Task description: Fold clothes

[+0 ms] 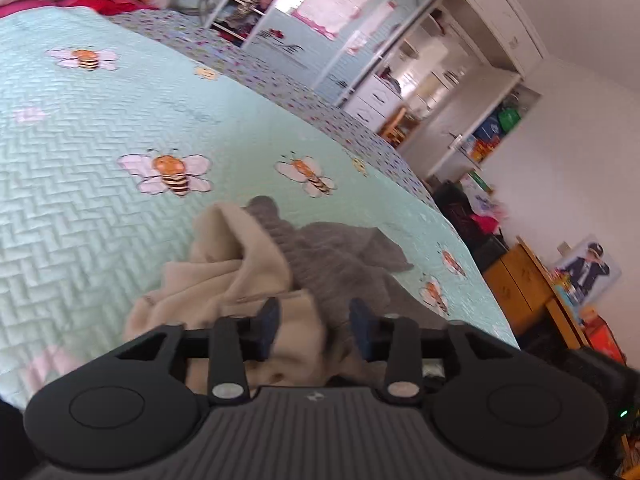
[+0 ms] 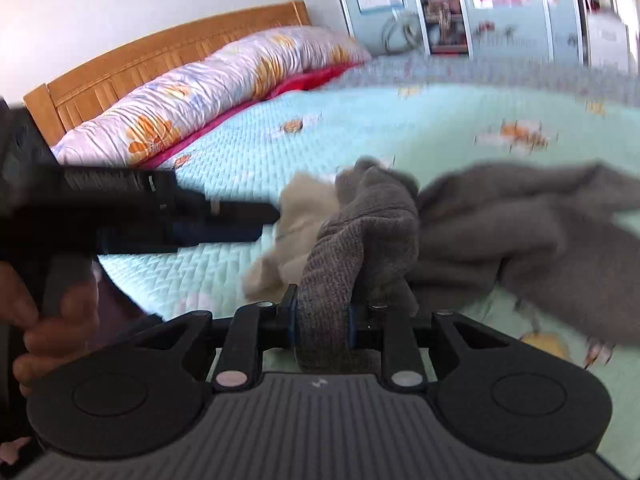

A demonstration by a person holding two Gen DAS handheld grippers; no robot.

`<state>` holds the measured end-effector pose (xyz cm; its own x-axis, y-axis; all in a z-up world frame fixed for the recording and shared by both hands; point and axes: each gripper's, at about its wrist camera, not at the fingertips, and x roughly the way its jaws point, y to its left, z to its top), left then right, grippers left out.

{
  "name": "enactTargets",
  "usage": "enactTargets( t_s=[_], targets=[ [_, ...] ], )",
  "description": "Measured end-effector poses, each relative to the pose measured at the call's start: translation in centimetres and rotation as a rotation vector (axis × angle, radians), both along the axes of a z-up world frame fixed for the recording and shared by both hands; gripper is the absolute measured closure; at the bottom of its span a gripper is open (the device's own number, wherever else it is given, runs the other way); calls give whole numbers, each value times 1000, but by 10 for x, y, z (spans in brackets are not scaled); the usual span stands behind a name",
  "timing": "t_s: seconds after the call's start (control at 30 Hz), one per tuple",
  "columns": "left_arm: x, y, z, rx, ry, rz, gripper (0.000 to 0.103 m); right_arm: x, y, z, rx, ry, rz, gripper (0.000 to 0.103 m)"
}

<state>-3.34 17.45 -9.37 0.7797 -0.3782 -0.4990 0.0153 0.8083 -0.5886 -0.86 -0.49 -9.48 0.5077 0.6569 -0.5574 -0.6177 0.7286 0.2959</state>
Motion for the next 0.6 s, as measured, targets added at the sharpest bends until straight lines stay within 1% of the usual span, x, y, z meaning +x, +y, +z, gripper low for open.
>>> enactTargets(
  t_s=[0.07,0.13,0.17,0.23,0.27,0.3,0.33,0.37,0.4,0.47,0.5,0.53,0.57,0.6],
  targets=[
    [13,0,-10,-61,65,-5,44,-11,1,7,31,-25,43,77],
    [26,3,-26,-174,128,-17,40,-21,5,14,36,-57,87,78],
    [30,4,-33,-225,153,-17,38,-24,5,13,31,-57,98,78],
    [37,4,-43,-296,182,-6,38,-24,4,10,21,-39,91,78],
    [37,3,-44,-309,181,-7,43,-23,3,8,17,-28,86,78],
    [37,2,-42,-306,172,-15,54,-22,2,7,14,-16,80,78],
    [35,0,-41,-300,162,-25,60,-19,0,6,16,-7,67,78],
    [34,-1,-39,-294,153,-34,77,-16,-3,5,25,1,47,77],
    [33,0,-39,-306,141,-40,86,-14,-8,5,42,15,35,75],
    [30,7,-39,-306,119,-10,87,-7,-16,4,80,42,10,72],
    [29,11,-38,-302,109,8,88,-4,-21,4,101,55,-5,68],
    [26,17,-40,-303,105,32,88,-1,-29,5,130,63,-35,60],
    [24,24,-42,-315,103,53,88,2,-38,6,159,71,-66,56],
    [22,31,-44,-332,100,72,88,8,-51,4,199,96,-120,52]
  ],
)
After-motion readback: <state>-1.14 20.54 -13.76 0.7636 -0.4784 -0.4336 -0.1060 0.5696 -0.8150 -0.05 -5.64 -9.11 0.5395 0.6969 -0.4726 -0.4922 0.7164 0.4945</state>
